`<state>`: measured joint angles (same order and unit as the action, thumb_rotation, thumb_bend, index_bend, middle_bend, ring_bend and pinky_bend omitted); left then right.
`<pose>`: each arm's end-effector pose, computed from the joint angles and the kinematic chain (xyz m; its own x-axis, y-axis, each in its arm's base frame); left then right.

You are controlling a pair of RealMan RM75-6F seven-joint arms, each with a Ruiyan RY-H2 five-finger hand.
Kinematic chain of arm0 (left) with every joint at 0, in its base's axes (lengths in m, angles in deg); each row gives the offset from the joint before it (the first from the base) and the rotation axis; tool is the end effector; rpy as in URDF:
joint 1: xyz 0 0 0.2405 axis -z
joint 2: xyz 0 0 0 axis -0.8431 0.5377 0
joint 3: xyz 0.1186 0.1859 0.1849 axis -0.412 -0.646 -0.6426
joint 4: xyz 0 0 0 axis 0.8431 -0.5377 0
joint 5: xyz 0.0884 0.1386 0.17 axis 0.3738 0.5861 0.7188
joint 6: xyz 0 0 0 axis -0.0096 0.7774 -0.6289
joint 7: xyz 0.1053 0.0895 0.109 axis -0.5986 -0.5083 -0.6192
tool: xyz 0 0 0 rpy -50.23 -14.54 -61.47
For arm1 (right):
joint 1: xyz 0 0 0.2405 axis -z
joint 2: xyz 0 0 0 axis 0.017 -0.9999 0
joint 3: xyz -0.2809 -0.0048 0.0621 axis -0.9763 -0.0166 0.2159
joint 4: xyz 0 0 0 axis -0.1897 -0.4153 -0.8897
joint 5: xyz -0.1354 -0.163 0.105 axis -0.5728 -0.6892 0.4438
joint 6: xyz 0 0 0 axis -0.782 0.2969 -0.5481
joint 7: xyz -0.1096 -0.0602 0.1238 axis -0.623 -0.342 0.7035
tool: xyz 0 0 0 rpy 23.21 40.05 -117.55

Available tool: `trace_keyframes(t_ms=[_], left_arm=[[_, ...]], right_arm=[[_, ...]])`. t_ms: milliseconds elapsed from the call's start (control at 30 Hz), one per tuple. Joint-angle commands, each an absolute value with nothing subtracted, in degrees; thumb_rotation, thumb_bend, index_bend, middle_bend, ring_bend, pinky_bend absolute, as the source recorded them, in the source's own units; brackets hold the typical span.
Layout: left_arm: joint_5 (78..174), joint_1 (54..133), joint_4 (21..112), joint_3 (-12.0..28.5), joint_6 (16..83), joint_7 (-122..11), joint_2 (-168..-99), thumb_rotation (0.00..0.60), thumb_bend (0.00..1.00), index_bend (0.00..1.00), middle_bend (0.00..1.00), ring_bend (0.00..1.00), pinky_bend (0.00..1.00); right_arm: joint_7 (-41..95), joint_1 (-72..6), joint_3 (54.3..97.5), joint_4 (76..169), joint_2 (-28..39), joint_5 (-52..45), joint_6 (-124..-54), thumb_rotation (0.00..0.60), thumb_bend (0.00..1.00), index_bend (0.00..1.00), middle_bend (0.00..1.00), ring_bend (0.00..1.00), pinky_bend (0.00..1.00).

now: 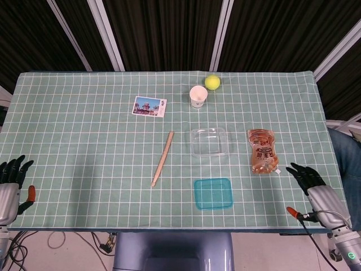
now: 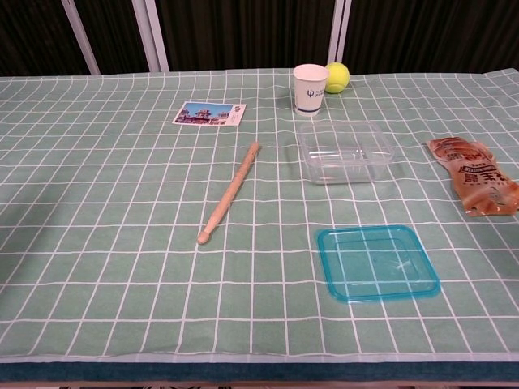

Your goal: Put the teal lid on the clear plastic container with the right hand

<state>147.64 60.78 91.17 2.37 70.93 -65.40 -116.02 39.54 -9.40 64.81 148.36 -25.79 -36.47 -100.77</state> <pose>-0.3419 0.2044 0.1318 0.4440 0.0271 0.8956 0.8936 0.0602 -0.4448 -0.3095 -0.2249 0.1615 0.2914 -0.2291 0.9287 -0.9476 -0.2021 0.2475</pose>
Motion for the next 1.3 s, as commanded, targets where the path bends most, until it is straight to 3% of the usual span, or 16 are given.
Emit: trace_keyframes(t_ms=[33, 267, 500, 900, 1300], left_arm=[[147.58, 60.76, 91.3, 2.31, 70.81, -65.29, -115.94, 0.6, 0.57, 0.12, 0.0, 0.0, 0.0], [147.37, 60.8, 91.39, 2.37, 70.59, -64.83, -115.7, 0.6, 0.57, 0.12, 0.0, 0.0, 0.0], [146.32, 60.88, 91.65, 2.53, 69.79, -64.0, -115.24, 0.6, 0.57, 0.12, 0.0, 0.0, 0.0], [145.83, 60.98, 92.21, 2.46, 69.2, -63.71, -114.89, 0.6, 0.57, 0.12, 0.0, 0.0, 0.0], [145.06, 61.08, 92.74, 2.5, 68.56, -63.32, -114.52, 0.6, 0.57, 0.12, 0.0, 0.0, 0.0]], right_arm=[[27.31, -11.54, 65.5, 157.14, -29.38, -33.1, -96.35, 0.6, 0.27, 0.0, 0.0, 0.0, 0.0], [15.07, -14.81, 66.31, 164.68, -27.56, -25.68, -88.97, 0.6, 0.26, 0.0, 0.0, 0.0, 0.0], [3.05, -16.8, 65.24, 168.02, -19.77, -21.62, -85.34, 0.6, 0.26, 0.0, 0.0, 0.0, 0.0], [-14.27, -22.22, 67.7, 166.85, -4.05, -8.87, -84.81, 0.6, 0.26, 0.0, 0.0, 0.0, 0.0], [-18.79, -26.24, 68.48, 163.37, 1.74, -1.13, -85.75, 0.6, 0.26, 0.0, 0.0, 0.0, 0.0]])
